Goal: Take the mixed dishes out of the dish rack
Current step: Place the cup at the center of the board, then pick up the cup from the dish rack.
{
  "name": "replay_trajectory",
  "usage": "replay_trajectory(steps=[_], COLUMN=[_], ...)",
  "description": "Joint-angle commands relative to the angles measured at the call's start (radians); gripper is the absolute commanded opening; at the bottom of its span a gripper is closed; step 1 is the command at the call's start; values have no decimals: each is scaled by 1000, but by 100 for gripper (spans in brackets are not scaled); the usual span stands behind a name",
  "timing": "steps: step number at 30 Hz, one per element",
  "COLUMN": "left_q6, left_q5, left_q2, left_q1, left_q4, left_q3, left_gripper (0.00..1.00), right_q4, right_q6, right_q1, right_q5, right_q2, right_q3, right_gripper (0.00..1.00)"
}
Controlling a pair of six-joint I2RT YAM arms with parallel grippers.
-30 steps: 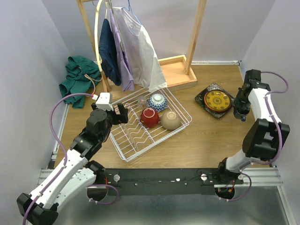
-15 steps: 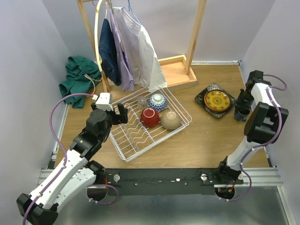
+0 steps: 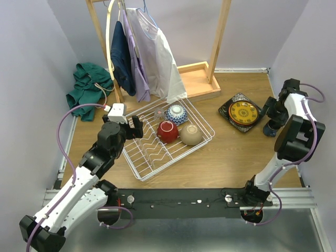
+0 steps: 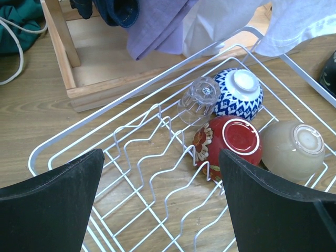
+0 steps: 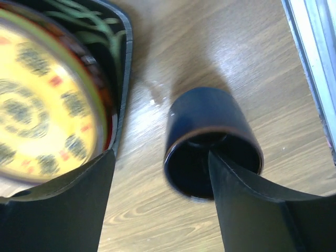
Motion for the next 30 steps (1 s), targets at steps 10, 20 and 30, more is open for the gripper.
replay_trajectory(steps=[10, 20, 30], left_q6=[21, -126, -264], left_q5=[31, 61, 8], left_q2=[194, 490, 789], left_q1=[4, -5, -30], left_q4=[-38, -155, -199], left_q3=[112, 347, 542], left_gripper=[99, 99, 99], right_q4=[122, 255, 286], right_q6=[129, 152, 182], right_q1=[65, 180, 257], right_q5=[-215, -383, -419], right_q2=[-431, -678, -833], right_q3=[-98, -318, -467], right_gripper=[90, 100, 100])
